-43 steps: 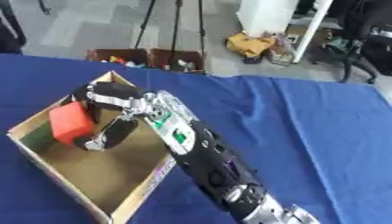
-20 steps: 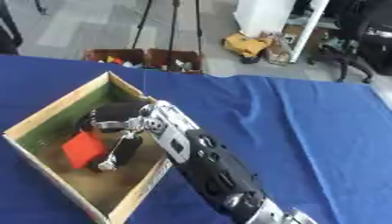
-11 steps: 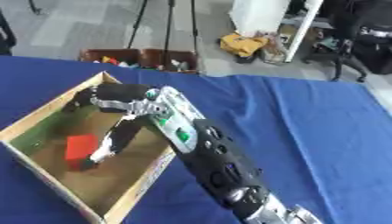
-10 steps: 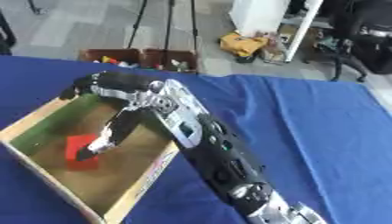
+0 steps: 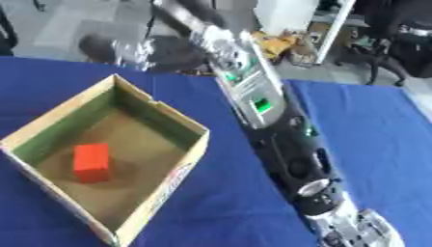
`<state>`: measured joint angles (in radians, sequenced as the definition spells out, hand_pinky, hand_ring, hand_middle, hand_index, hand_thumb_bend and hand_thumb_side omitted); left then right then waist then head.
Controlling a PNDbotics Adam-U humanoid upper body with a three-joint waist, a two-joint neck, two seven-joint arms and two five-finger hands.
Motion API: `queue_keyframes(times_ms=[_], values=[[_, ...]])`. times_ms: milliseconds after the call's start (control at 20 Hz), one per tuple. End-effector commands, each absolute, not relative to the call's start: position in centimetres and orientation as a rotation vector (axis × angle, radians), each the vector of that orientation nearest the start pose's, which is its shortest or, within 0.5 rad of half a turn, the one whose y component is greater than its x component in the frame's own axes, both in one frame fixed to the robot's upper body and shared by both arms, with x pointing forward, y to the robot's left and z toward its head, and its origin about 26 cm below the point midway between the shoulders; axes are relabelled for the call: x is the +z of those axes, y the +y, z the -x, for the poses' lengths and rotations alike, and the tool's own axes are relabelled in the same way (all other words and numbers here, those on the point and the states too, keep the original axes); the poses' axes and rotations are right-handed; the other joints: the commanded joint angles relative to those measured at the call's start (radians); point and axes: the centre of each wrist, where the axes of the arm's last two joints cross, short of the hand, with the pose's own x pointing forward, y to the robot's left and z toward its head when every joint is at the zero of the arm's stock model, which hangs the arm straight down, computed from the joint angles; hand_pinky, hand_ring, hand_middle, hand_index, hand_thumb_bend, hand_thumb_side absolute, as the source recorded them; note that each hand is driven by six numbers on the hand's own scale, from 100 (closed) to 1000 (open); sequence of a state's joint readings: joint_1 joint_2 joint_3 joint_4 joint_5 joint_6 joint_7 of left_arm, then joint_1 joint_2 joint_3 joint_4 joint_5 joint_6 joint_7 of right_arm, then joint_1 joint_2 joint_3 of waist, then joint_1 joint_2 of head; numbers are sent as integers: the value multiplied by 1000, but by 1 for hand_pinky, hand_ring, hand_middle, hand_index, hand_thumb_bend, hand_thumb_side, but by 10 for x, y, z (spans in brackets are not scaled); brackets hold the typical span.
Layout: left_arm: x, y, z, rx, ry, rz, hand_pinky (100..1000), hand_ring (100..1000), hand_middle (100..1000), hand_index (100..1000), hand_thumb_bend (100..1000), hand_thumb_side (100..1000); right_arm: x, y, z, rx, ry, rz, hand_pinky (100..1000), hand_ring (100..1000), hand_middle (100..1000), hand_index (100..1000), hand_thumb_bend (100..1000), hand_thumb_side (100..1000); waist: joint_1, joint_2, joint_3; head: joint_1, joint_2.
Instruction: Pick up objects on the table and place them in the box.
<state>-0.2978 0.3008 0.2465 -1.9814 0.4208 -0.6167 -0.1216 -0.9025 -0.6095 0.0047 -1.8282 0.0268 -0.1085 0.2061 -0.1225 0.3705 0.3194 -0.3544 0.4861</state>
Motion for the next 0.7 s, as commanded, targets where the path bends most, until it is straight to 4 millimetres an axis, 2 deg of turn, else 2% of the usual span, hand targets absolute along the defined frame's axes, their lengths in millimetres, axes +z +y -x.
queue_keyframes(times_ms=[50, 150, 350, 650, 700], values=[[219, 324, -291, 116, 3320, -93, 544, 714, 825, 905, 100, 861, 406, -273, -297, -844, 3245, -355, 865, 824, 780, 893, 163, 760, 34, -39, -11, 67, 18], [217, 325, -290, 111, 3324, -85, 544, 714, 825, 905, 100, 860, 406, -283, -287, -677, 3305, -264, 866, 816, 777, 885, 100, 738, 46, -39, -25, 107, 25], [210, 326, -289, 96, 3334, -64, 543, 714, 826, 906, 100, 859, 402, -303, -273, -389, 3379, -130, 880, 802, 771, 872, 100, 715, 71, -35, -52, 156, 42], [202, 326, -287, 74, 3343, -36, 541, 714, 827, 906, 100, 859, 386, -328, -270, -145, 3321, -91, 888, 802, 774, 862, 100, 728, 108, -24, -98, 179, 57], [201, 325, -287, 70, 3344, -32, 541, 714, 827, 906, 100, 859, 383, -331, -271, -119, 3303, -94, 867, 806, 779, 860, 100, 738, 113, -22, -105, 180, 58]])
